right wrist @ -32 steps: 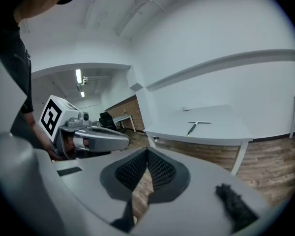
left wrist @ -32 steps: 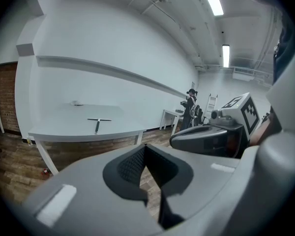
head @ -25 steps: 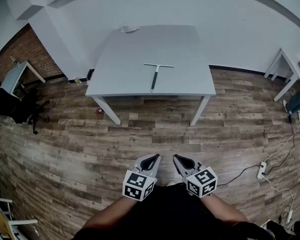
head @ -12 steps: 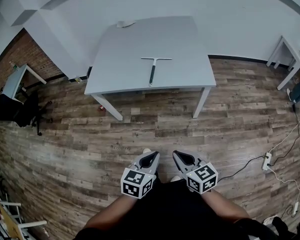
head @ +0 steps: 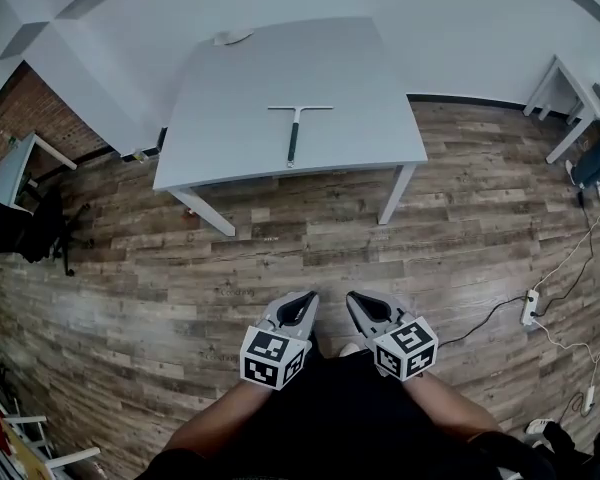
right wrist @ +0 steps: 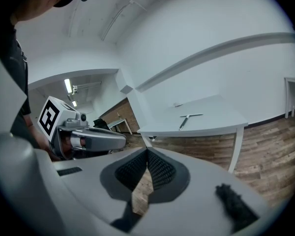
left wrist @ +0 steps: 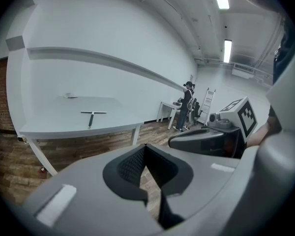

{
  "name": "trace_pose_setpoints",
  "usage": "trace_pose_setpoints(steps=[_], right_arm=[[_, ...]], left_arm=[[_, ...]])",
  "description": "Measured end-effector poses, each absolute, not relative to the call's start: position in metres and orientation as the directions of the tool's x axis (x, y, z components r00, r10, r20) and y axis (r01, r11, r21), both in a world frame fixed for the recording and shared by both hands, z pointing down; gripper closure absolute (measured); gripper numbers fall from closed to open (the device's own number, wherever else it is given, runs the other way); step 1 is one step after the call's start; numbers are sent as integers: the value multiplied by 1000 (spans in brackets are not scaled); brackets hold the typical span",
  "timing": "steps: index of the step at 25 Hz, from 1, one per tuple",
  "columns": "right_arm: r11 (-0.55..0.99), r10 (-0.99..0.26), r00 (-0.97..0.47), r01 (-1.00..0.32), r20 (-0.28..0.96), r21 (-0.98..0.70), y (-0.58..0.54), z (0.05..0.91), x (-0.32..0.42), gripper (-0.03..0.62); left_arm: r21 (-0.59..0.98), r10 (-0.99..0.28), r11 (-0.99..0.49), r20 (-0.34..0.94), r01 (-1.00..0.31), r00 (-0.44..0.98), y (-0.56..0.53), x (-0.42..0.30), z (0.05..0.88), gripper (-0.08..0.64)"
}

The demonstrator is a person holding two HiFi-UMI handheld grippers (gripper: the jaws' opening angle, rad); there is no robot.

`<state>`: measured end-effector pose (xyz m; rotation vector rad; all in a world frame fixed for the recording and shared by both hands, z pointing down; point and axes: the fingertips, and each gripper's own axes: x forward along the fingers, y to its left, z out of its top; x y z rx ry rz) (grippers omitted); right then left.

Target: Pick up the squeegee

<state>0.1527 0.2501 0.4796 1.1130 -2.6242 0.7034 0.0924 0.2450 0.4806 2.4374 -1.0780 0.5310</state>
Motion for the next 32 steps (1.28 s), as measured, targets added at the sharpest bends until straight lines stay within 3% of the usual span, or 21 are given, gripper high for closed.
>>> trace_pose_setpoints(steps=[18,32], right_arm=[[611,-515,-711,-696,479,-376,177,524,78,586],[590,-573,-641,-755,511,-286,67,499,40,586]], left_arm=[[297,-606,-518,535,-802,589,165,14,521,554],[317,-637,-534,459,-783,620,56,-43,497,554]])
